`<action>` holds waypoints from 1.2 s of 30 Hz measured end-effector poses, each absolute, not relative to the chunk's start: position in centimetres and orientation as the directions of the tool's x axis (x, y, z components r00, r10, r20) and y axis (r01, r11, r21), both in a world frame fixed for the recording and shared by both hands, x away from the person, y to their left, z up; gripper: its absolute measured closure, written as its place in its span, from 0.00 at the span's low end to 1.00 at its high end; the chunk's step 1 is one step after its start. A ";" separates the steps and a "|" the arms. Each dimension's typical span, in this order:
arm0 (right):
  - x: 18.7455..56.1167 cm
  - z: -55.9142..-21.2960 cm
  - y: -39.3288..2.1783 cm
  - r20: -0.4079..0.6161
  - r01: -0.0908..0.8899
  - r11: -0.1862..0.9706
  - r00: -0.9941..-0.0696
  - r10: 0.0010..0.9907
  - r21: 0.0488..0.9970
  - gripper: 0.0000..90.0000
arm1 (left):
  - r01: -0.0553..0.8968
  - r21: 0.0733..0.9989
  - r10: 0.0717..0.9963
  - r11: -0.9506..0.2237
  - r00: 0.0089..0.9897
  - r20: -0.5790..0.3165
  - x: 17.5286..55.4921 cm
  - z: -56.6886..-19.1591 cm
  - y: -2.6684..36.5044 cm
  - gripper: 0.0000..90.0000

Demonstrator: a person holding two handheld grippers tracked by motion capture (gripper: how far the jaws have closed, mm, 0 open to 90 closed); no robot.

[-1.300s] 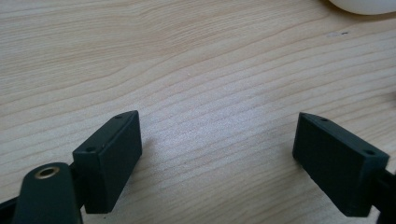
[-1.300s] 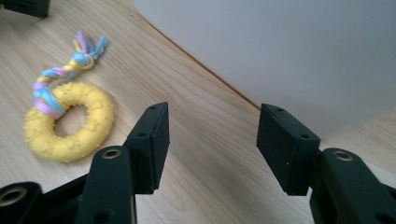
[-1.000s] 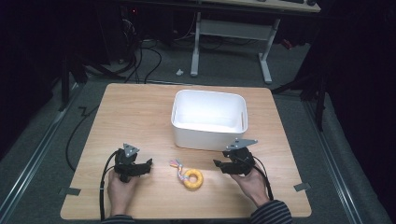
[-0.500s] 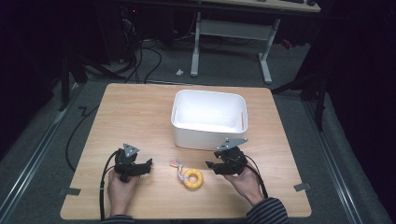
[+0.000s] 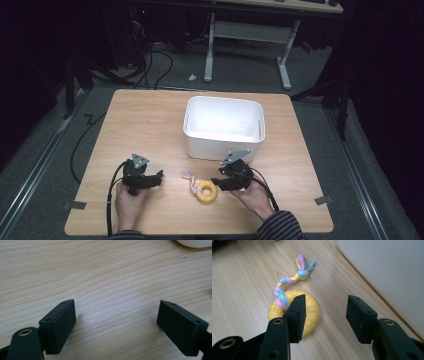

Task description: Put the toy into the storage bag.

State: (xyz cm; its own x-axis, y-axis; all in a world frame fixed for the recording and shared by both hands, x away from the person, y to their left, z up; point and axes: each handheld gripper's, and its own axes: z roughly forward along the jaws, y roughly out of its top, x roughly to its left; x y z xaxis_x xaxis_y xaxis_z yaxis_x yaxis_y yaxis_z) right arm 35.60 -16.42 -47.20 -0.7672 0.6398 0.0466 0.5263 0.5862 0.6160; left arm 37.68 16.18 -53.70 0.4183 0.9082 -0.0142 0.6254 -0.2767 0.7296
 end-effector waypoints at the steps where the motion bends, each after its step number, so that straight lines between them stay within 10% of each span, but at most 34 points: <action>1: 35.6 -47.3 -16.2 0.046 0.527 0.591 -0.769 0.638 0.611 0.57 | 0.625 0.730 0.908 -0.276 0.418 -0.014 37.7 -53.7 16.2 0.18; 36: 36.2 -49.8 -13.5 0.081 0.549 0.684 -0.804 0.589 0.481 0.64 | 0.625 0.728 0.907 -0.280 0.420 -0.012 37.7 -53.7 16.2 0.18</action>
